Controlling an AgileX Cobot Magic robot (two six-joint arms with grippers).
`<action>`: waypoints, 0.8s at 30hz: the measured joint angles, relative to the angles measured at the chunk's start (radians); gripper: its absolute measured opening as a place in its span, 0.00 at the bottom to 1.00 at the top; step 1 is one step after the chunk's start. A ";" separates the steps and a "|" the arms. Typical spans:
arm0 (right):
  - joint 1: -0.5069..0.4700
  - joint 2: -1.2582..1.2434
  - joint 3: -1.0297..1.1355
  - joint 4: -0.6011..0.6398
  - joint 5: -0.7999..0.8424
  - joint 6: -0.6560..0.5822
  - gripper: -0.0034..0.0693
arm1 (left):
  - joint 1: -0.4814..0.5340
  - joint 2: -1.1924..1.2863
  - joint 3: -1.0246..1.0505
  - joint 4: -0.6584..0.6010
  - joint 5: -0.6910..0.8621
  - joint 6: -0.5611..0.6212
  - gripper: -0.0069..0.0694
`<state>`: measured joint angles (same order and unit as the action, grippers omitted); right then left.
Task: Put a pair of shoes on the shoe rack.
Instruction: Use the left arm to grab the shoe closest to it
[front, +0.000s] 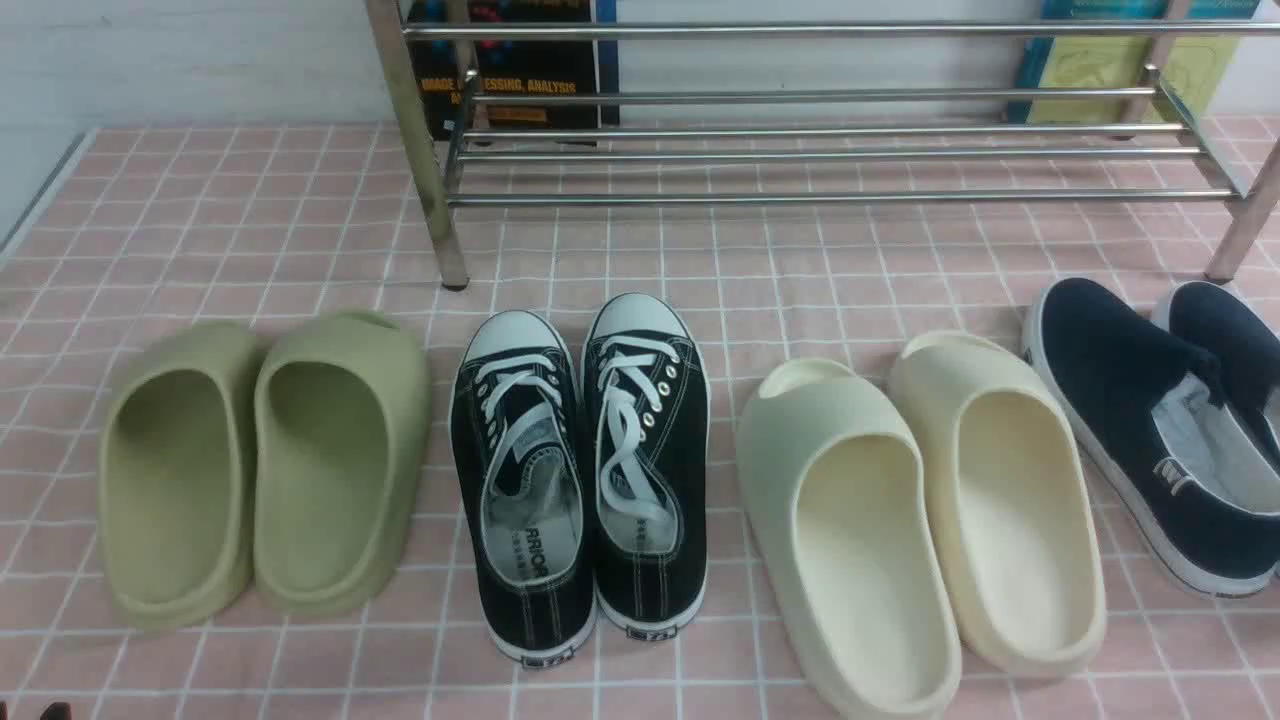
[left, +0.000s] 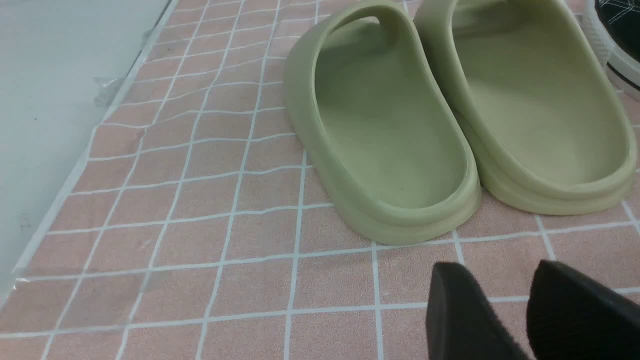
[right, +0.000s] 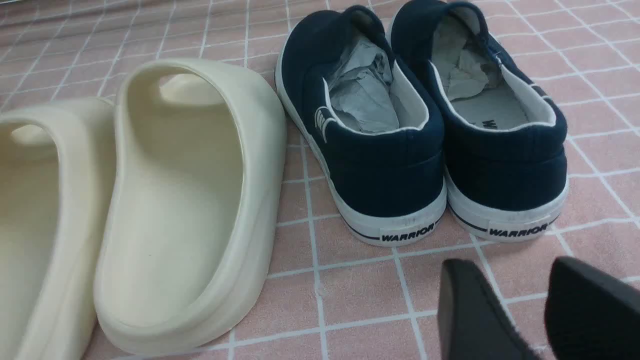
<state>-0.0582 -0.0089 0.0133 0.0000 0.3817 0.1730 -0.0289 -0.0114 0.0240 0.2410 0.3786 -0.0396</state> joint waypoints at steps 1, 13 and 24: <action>0.000 0.000 0.000 0.000 0.000 0.000 0.38 | 0.000 0.000 0.000 0.000 0.000 0.000 0.41; 0.000 0.000 0.000 0.000 0.000 0.000 0.38 | 0.000 0.000 0.000 0.000 0.000 0.000 0.41; 0.000 0.000 0.000 0.000 0.000 0.000 0.38 | 0.000 0.000 0.000 0.021 0.000 0.000 0.41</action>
<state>-0.0582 -0.0089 0.0133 0.0000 0.3817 0.1730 -0.0289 -0.0114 0.0240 0.2624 0.3786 -0.0396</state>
